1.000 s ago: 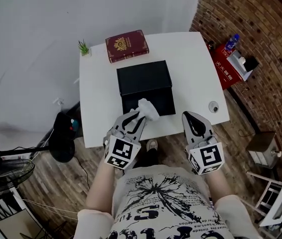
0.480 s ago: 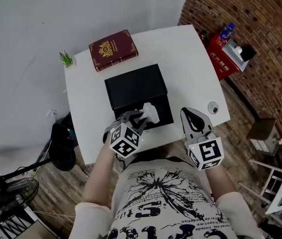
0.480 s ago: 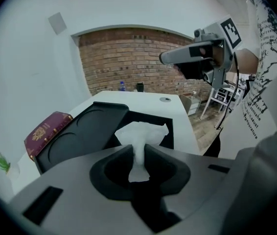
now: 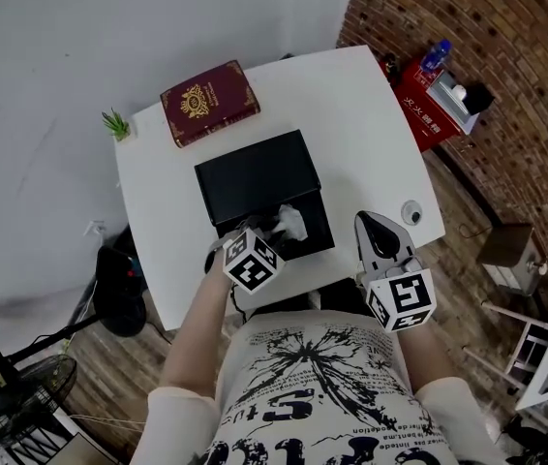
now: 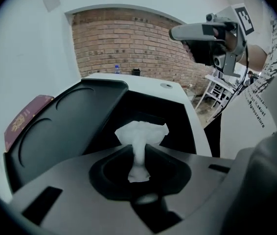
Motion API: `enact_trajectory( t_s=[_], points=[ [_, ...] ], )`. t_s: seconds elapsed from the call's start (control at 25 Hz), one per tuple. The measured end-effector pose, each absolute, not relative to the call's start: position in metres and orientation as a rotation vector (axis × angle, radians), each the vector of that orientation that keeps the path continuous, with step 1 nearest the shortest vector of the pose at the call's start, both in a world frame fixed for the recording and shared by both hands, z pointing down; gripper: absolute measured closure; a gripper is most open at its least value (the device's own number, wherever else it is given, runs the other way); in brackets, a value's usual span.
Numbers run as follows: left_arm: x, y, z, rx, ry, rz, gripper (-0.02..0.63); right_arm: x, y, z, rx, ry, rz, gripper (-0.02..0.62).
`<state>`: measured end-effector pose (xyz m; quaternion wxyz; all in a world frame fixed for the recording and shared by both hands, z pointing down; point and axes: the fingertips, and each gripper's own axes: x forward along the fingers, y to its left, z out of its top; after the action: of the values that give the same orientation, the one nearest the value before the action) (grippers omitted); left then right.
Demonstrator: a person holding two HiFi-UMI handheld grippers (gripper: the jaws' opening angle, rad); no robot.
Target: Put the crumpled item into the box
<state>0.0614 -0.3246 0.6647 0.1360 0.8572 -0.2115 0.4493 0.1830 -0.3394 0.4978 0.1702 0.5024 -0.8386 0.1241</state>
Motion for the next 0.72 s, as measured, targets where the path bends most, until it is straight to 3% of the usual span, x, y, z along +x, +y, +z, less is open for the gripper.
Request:
enact_trajectory(
  t_s=[0.28, 0.44, 0.72],
  points=[
    [0.064, -0.324, 0.665, 2.477, -0.619, 1.325, 0.495, 0.175, -0.355, 0.497, 1.380, -2.433, 0.383, 0.580],
    [0.067, -0.325, 0.658, 2.454, -0.645, 1.283, 0.444, 0.165, -0.363, 0.495, 1.292, -2.474, 0.347, 0.580],
    [0.070, -0.333, 0.615, 2.504, -0.743, 1.247, 0.451, 0.158, -0.376, 0.483, 1.191, -2.536, 0.306, 0.580]
  ],
)
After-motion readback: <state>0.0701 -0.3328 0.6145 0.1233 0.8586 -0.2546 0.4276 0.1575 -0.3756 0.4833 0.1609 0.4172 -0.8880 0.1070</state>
